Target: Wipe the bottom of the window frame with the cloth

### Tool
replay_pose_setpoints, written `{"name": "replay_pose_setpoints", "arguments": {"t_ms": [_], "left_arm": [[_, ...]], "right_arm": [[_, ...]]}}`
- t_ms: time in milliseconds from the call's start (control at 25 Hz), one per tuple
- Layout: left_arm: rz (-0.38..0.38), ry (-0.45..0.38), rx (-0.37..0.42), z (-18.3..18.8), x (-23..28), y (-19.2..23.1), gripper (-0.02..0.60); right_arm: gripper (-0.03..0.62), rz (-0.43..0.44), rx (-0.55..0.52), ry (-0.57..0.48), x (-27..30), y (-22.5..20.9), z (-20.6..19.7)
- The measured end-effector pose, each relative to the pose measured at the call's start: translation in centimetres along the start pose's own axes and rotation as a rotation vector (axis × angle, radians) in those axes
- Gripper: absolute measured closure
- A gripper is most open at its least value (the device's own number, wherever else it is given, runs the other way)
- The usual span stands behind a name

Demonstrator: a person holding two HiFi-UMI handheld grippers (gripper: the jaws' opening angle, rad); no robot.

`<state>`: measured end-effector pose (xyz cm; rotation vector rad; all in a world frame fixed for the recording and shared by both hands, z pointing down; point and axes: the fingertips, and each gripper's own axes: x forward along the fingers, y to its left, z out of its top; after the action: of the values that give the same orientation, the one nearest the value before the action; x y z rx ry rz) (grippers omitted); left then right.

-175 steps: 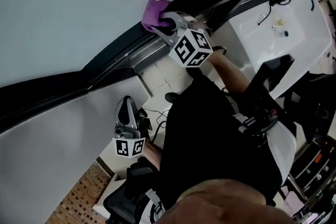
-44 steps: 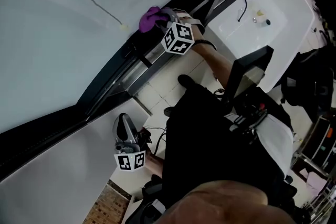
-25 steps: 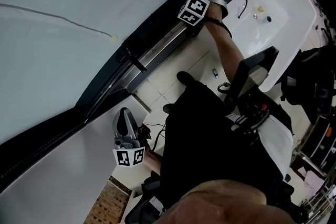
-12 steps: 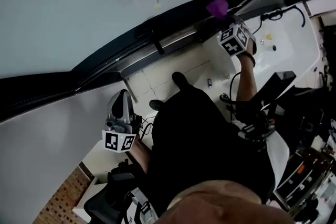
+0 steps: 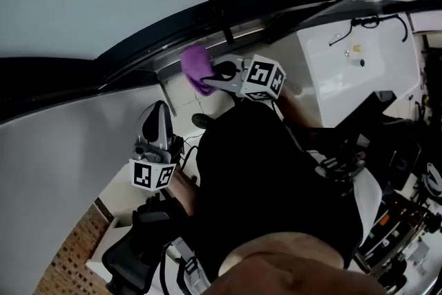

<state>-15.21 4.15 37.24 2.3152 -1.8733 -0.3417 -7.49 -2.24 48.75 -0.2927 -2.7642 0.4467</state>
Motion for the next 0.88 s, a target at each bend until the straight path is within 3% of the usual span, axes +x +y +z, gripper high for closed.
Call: {"name": "replay_pose_setpoints", "arguments": {"t_ms": [120,240,400,880], "left_arm": [[0.049,-0.022,0.013,0.7,-2.5,0.5,0.578],[0.038,-0.035,0.006,0.4,-3.5,0.8,0.578],[0.015,-0.027,0.007,0.4,-2.2,-0.1,0.578],[-0.050,0.000,0.018,0.4,0.9,-0.6,0.578]], "right_arm": [[0.530,0.108,-0.048,-0.106,2.8,3.8,4.5],[0.530,0.155,-0.077,-0.183,3.5,6.3,7.2],[0.530,0.162,-0.122,-0.213,1.5,7.3,8.2],[0.530,0.159,-0.099,-0.304,-1.2,7.1,8.2]]}}
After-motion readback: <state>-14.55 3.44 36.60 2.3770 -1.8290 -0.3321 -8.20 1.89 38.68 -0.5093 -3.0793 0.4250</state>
